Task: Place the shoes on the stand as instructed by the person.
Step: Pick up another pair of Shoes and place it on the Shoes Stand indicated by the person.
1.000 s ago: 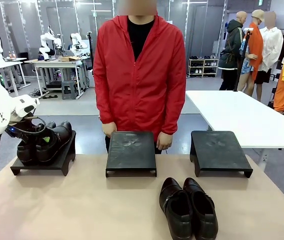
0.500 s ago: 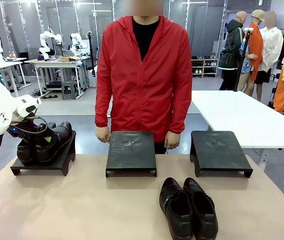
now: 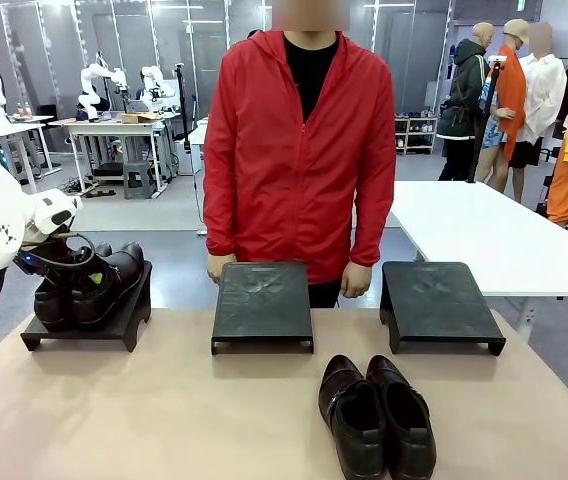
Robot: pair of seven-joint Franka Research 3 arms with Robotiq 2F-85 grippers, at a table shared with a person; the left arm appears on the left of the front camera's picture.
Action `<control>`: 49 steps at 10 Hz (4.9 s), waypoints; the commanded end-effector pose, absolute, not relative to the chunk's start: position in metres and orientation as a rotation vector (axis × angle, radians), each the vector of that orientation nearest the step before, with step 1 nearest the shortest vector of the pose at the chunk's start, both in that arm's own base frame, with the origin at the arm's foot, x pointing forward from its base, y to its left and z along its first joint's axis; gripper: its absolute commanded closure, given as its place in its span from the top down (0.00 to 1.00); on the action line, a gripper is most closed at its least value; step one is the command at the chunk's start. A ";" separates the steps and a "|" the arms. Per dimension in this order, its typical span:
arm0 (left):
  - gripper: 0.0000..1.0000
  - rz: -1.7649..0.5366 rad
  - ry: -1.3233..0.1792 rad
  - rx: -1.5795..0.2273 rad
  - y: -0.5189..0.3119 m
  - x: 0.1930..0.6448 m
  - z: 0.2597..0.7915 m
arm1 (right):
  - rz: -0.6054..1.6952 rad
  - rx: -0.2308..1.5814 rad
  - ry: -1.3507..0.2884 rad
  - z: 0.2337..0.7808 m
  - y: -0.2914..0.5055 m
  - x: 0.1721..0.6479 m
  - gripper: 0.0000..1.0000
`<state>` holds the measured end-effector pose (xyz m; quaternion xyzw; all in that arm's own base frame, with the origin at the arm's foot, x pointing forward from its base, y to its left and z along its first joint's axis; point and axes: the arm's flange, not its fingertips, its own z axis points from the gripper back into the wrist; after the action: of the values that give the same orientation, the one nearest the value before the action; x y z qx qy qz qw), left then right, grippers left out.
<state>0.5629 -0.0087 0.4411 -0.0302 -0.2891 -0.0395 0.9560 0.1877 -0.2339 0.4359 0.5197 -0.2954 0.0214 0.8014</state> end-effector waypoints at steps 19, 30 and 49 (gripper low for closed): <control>1.00 -0.049 -0.563 -1.246 0.286 0.248 0.466 | 0.061 1.117 -0.651 0.438 -0.235 0.187 1.00; 1.00 -0.049 -0.563 -1.246 0.286 0.248 0.466 | 0.061 1.117 -0.651 0.438 -0.235 0.187 1.00; 1.00 -0.049 -0.563 -1.246 0.286 0.248 0.466 | 0.179 0.406 0.019 0.538 0.085 0.339 1.00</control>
<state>0.2514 0.2877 0.4659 -0.5762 -0.2539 -0.0085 0.7768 0.3285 0.0759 0.5395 0.2275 -0.0018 0.1083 0.9677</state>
